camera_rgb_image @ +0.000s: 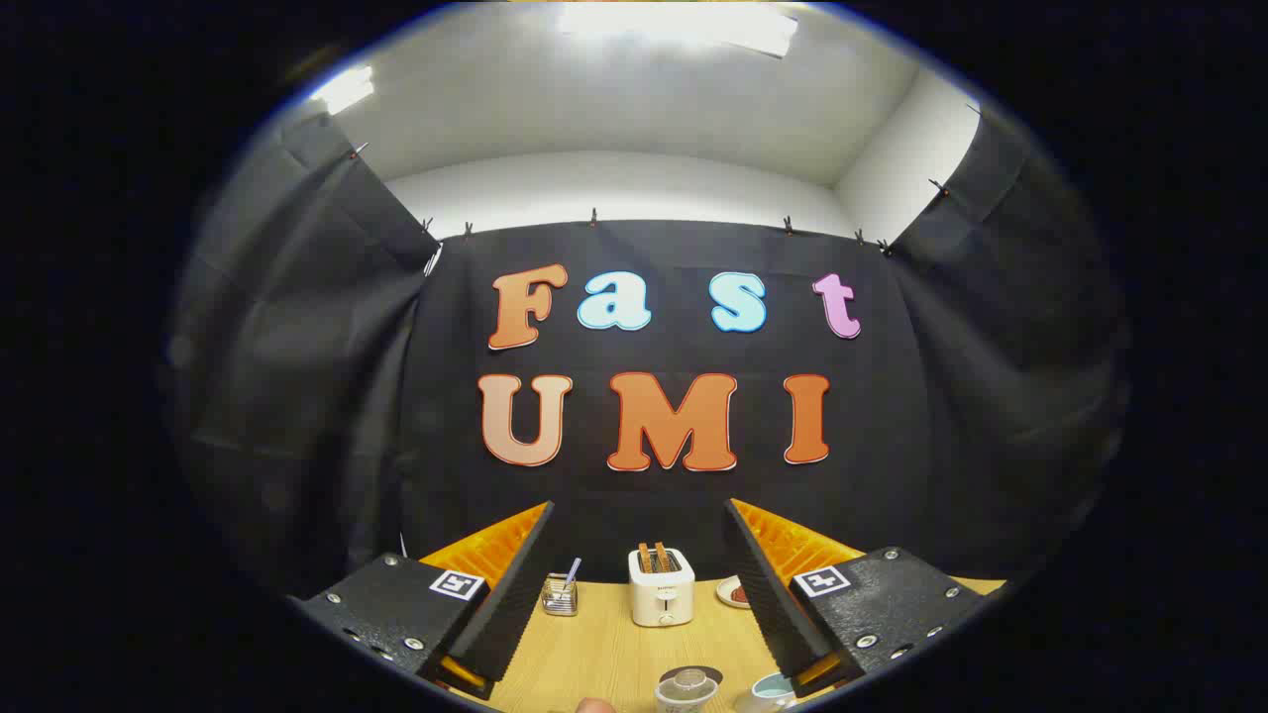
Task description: Take the bottle from table, then pour the juice into the cup, finally place the bottle on the coaster
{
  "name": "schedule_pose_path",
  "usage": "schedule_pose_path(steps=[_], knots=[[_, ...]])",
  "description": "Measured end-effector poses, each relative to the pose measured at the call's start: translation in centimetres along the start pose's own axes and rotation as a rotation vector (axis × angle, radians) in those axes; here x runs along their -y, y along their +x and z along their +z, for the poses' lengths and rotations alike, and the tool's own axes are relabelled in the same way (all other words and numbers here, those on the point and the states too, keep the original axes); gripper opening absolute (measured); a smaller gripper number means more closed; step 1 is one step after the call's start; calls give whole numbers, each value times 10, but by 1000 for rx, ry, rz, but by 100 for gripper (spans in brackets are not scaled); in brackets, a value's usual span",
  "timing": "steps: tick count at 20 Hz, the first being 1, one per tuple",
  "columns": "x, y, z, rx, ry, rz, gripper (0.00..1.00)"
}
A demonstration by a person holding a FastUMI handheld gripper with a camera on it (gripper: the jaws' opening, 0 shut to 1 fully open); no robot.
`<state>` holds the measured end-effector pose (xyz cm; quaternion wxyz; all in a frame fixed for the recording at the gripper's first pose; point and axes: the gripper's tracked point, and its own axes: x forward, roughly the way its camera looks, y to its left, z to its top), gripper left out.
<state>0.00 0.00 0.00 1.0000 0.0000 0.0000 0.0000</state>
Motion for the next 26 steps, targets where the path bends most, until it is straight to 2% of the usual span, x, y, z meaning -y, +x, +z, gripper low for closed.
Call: schedule_pose_path(steps=[8,18,26], knots=[[-10,6,-24,-90,-17,37,98],[8,5,-66,-190,39,-16,98],[36,-6,-141,-310,23,-90,98]])
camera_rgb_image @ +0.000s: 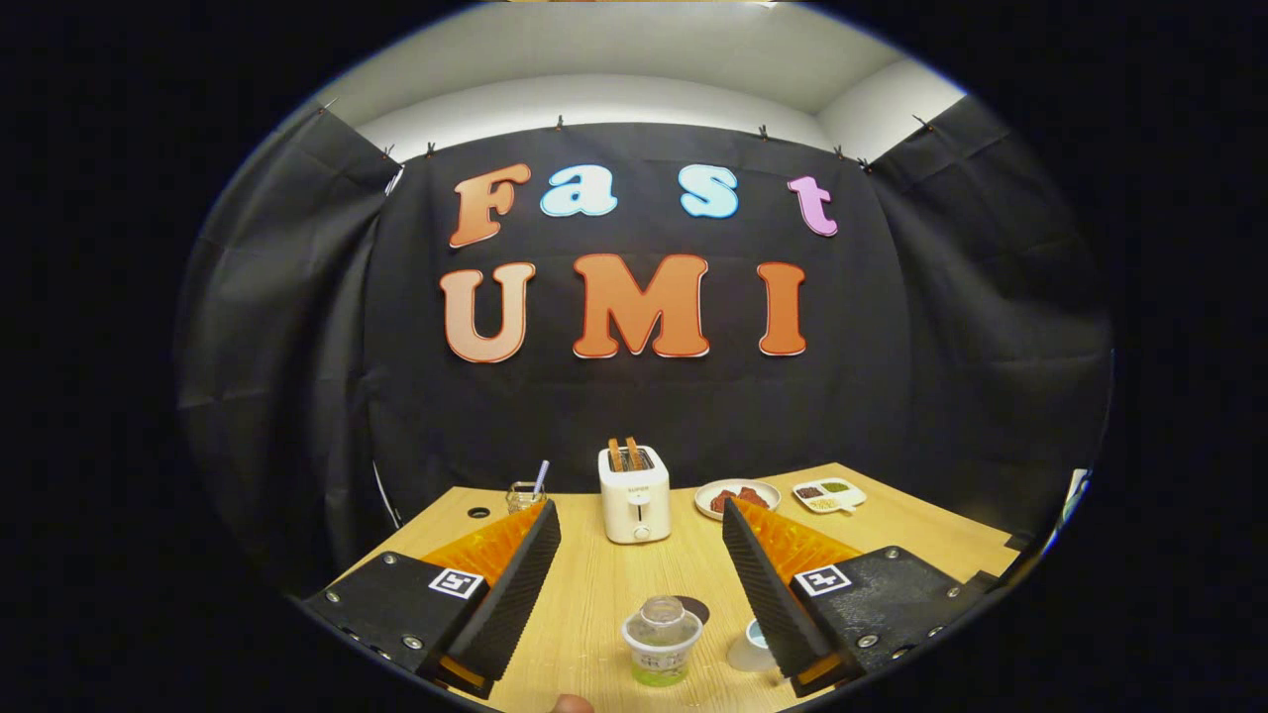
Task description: Take the bottle from table, then pour the juice into the cup, finally place the bottle on the coaster
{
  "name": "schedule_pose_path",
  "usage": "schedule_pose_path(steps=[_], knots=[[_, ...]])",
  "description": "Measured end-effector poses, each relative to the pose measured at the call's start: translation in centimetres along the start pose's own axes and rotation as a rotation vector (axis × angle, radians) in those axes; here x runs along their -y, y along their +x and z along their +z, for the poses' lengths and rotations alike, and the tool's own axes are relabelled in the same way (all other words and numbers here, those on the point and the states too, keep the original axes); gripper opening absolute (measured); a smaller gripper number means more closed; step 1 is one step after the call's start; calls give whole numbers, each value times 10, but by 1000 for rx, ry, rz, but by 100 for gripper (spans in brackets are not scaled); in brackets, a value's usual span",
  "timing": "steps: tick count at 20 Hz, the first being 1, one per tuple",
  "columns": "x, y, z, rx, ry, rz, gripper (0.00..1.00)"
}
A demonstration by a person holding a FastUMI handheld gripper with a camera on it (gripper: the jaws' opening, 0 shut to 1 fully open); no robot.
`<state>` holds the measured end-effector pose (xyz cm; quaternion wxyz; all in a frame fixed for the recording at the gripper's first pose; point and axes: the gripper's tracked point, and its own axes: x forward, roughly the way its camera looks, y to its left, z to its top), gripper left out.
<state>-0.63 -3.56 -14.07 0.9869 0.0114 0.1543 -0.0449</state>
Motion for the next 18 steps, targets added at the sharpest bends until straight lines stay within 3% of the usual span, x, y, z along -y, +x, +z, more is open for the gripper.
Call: schedule_pose_path(steps=[18], knots=[[7,24,-133,-207,-37,-12,99]])
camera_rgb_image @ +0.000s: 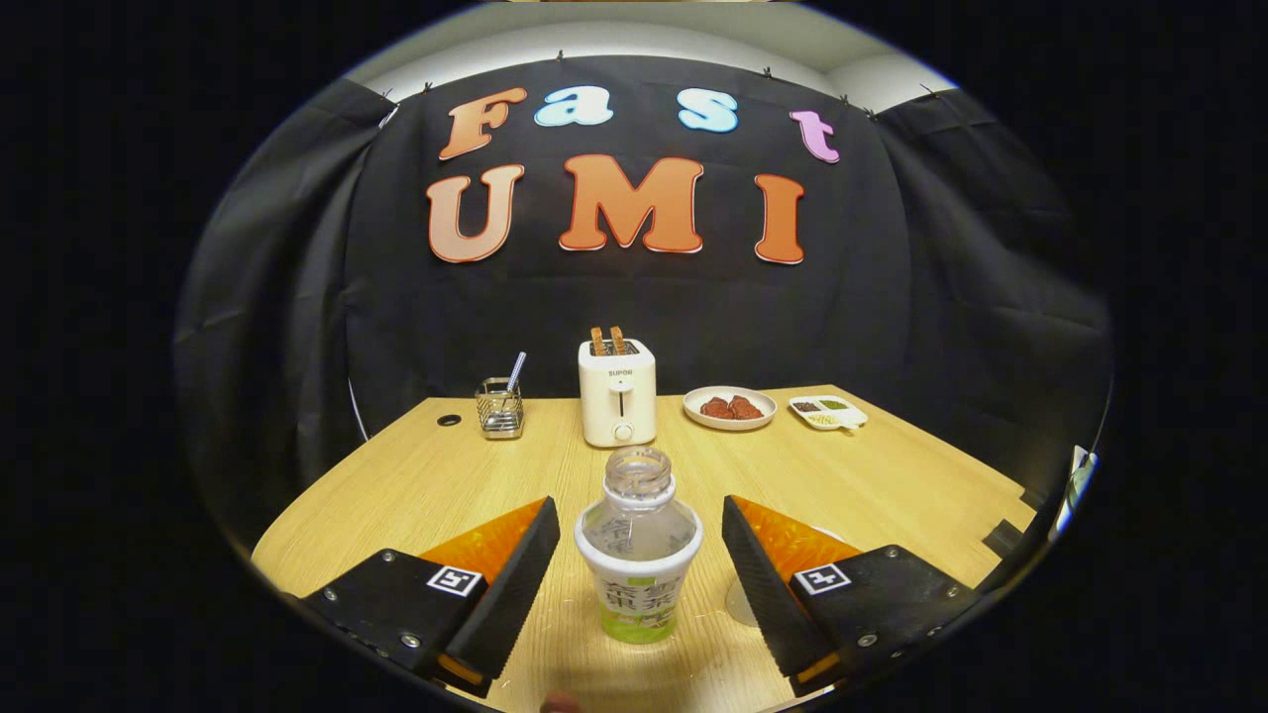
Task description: Take the bottle from table, then pour the juice into the cup, finally place the bottle on the coaster
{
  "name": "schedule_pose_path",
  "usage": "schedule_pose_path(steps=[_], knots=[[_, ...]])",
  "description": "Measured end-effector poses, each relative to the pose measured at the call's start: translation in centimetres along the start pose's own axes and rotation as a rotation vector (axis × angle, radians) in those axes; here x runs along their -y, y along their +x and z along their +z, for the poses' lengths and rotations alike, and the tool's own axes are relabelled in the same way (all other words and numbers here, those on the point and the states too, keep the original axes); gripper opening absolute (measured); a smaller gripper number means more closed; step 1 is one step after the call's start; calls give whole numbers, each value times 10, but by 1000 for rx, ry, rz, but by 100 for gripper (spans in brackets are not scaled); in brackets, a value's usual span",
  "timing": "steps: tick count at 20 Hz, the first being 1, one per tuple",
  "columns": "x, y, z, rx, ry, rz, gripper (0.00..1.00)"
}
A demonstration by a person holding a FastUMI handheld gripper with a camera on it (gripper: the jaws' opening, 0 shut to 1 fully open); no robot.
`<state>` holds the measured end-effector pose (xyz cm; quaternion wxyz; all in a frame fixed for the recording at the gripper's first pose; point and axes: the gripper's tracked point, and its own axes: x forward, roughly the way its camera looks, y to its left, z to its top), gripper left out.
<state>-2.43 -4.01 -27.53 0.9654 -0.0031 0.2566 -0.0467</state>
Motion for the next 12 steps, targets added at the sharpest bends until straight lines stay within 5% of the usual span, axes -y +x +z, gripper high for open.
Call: schedule_pose_path(steps=[12], knots=[[-8,22,-49,-78,-28,15,99]])
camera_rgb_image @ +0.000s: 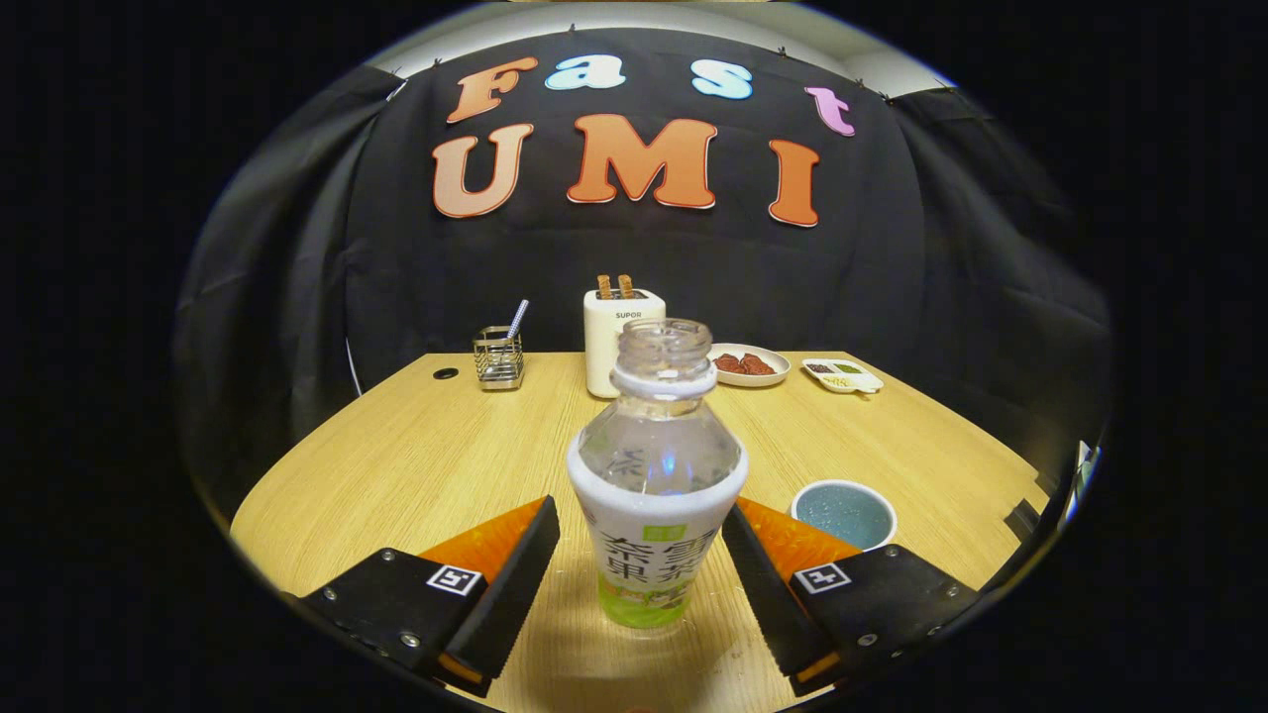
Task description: Take the bottle from table, then pour the juice into the cup, finally place the bottle on the coaster
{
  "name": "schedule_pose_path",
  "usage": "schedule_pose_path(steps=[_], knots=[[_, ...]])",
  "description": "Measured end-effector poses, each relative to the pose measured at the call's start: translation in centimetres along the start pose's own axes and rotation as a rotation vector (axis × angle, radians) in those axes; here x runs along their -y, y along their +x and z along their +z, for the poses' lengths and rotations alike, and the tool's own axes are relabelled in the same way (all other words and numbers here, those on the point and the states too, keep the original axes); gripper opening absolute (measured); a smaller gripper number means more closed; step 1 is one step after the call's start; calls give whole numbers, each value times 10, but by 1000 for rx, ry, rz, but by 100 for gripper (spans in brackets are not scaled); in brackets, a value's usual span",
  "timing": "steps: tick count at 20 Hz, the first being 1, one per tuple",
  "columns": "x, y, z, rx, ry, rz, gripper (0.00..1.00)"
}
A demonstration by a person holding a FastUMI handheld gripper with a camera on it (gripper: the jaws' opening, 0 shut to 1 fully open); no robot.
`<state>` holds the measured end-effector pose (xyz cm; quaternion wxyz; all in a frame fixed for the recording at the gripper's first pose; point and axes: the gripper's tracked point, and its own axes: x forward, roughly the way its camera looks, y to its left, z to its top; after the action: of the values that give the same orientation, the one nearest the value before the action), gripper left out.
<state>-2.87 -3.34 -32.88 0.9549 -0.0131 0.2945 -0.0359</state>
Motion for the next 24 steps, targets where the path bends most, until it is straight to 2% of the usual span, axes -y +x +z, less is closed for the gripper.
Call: schedule_pose_path(steps=[6,7,8,11,13,16,24], knots=[[-3,7,-17,-16,-3,1,99],[-3,8,-17,-14,-2,-2,96],[0,8,-17,-10,-5,-9,92],[2,8,-17,1,25,-17,65],[1,7,-17,-4,46,-16,60],[-4,2,-2,17,110,7,60],[-13,-11,43,87,436,96,60]])
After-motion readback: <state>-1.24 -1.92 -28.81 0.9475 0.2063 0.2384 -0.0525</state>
